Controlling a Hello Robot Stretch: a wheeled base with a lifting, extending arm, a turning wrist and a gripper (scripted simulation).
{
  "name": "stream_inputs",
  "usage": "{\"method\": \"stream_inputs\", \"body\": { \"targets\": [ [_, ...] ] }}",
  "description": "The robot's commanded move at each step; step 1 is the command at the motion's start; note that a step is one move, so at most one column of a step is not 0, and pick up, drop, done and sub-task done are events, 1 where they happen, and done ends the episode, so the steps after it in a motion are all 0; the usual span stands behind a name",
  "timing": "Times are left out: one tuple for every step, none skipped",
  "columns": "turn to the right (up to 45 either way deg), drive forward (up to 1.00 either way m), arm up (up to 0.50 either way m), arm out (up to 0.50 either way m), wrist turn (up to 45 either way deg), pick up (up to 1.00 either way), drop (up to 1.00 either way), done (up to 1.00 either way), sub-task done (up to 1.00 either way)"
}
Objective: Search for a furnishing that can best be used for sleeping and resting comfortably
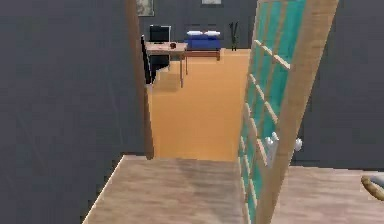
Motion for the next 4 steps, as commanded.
{"method": "stream_inputs", "body": {
  "targets": [
    [0.0,0.95,0.0,0.0,0.0,0.0,0.0,0.0,0.0],
    [6.0,0.0,0.0,0.0,0.0,0.0,0.0,0.0,0.0],
    [0.0,1.0,0.0,0.0,0.0,0.0,0.0,0.0,0.0],
    [0.0,1.0,0.0,0.0,0.0,0.0,0.0,0.0,0.0]
  ]
}}
